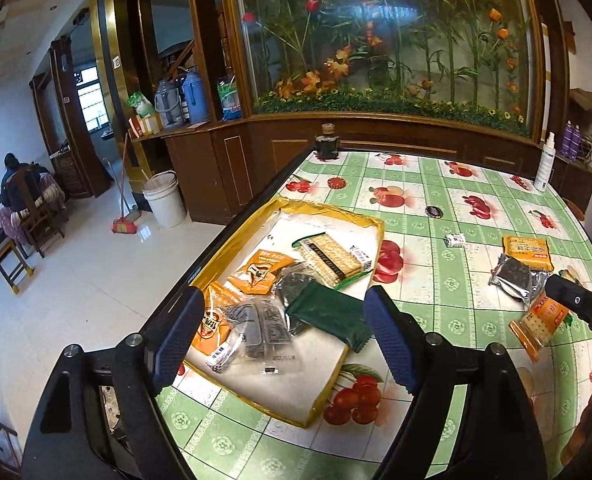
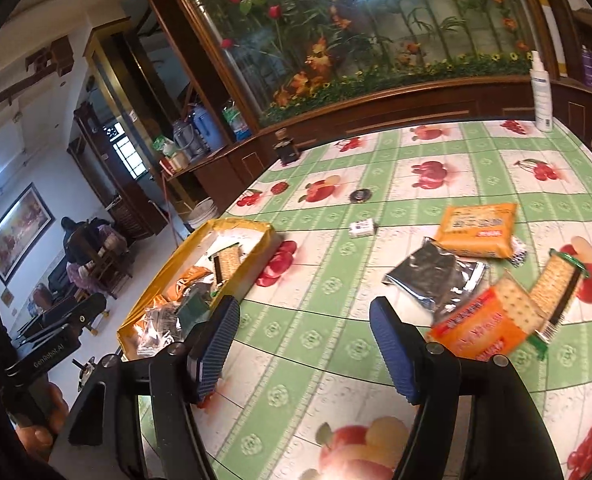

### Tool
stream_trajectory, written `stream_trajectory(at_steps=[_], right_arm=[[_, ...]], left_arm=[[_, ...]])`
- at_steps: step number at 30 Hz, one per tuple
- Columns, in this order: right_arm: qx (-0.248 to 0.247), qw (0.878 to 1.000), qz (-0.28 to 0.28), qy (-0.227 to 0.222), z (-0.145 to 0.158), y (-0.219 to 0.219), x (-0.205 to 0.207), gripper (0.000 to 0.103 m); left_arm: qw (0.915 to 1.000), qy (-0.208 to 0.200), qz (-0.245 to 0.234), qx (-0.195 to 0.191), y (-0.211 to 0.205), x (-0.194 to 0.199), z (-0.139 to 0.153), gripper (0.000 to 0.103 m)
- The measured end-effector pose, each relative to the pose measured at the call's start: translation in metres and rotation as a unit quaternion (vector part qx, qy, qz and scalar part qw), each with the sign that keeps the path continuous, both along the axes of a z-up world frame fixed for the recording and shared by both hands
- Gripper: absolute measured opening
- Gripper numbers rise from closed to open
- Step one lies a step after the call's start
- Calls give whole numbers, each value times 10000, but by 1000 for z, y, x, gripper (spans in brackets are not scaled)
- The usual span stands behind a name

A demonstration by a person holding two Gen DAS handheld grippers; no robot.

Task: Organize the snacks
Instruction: 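Move both tools back toward the remaining snacks on the table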

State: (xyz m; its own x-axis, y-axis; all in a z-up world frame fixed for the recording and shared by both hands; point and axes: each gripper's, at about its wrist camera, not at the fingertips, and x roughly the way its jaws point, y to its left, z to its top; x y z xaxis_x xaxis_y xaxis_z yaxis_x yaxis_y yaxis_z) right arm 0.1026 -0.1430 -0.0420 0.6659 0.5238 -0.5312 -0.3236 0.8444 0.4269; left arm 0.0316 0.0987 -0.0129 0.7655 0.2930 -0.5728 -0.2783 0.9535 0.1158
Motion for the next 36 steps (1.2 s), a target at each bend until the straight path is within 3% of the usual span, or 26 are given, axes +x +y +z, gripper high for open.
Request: stream_trajectory(at_steps=[6, 13, 22, 29, 36], right_arm=[[16, 9998, -200, 49, -7, -23, -9, 72], [-93, 9987, -471, 165, -18, -47, -14, 78], [-274, 9973, -616, 290, -33, -67, -6, 78], [-501, 9975, -349, 351, -35, -61, 19, 78], [-1052, 9940, 189, 221, -37, -36, 57, 78]], left_arm=[[10000, 36, -74, 46, -11, 2, 0, 84], [9990, 298, -287, -152, -21, 18, -12, 85], [9880, 781, -1215, -550, -59, 66, -29, 85], [9800, 1043, -1560, -668, -89, 114, -37, 85], [9735, 1332, -1717, -715, -114, 171, -53, 85]])
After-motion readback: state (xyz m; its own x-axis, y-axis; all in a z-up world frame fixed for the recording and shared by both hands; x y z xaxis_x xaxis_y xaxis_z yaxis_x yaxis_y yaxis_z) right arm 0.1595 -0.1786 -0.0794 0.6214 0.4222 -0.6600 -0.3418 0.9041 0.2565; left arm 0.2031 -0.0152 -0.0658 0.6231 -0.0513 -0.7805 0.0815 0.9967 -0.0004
